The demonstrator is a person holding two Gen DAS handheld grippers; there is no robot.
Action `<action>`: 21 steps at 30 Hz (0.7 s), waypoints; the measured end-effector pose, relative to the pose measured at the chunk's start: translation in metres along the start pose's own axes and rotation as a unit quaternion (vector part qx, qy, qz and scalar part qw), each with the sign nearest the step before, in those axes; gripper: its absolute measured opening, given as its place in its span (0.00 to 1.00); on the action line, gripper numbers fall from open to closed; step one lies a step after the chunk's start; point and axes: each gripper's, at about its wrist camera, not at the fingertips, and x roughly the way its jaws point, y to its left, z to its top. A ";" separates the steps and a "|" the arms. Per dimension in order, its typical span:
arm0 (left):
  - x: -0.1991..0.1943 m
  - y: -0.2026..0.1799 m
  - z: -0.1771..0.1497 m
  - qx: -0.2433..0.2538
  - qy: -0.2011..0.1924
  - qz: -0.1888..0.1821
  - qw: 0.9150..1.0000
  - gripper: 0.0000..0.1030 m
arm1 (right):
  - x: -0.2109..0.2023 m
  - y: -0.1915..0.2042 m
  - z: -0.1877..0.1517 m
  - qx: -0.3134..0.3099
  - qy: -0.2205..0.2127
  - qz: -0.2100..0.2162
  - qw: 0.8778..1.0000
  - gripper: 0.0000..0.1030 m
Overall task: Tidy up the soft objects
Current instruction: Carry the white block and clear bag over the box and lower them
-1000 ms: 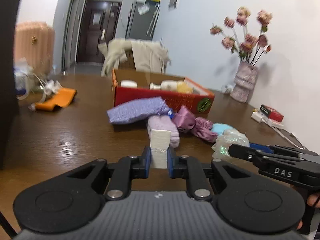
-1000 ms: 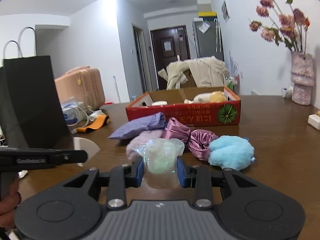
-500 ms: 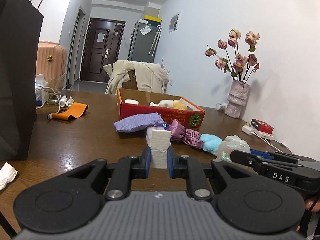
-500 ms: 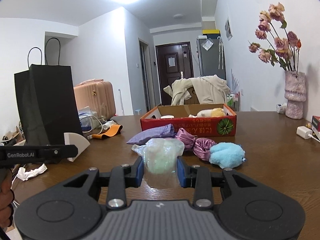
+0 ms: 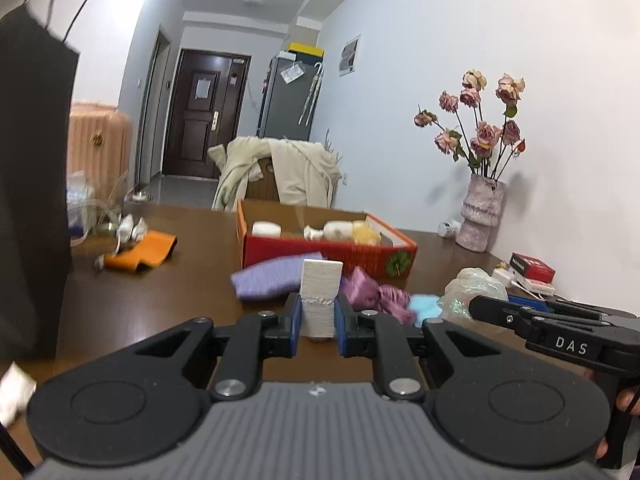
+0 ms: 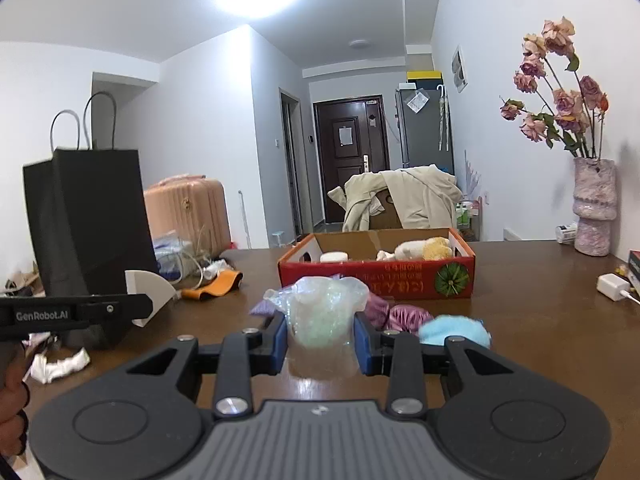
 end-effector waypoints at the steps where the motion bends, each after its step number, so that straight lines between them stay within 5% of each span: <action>1: 0.006 0.000 0.008 0.006 -0.005 0.003 1.000 0.17 | 0.006 -0.003 0.006 0.001 0.000 0.002 1.000 0.32; 8: 0.061 0.003 0.059 0.049 -0.023 0.008 0.999 0.17 | 0.073 -0.025 0.063 -0.034 0.005 0.015 0.999 0.32; 14: 0.138 0.023 0.104 0.050 0.001 0.001 0.999 0.17 | 0.158 -0.047 0.116 -0.068 0.028 0.042 0.996 0.32; 18: 0.207 0.043 0.129 0.041 0.051 0.000 0.998 0.17 | 0.230 -0.060 0.143 -0.076 0.065 0.057 0.993 0.32; 21: 0.271 0.063 0.141 0.023 0.126 -0.014 0.992 0.17 | 0.298 -0.075 0.162 -0.058 0.111 0.078 0.989 0.32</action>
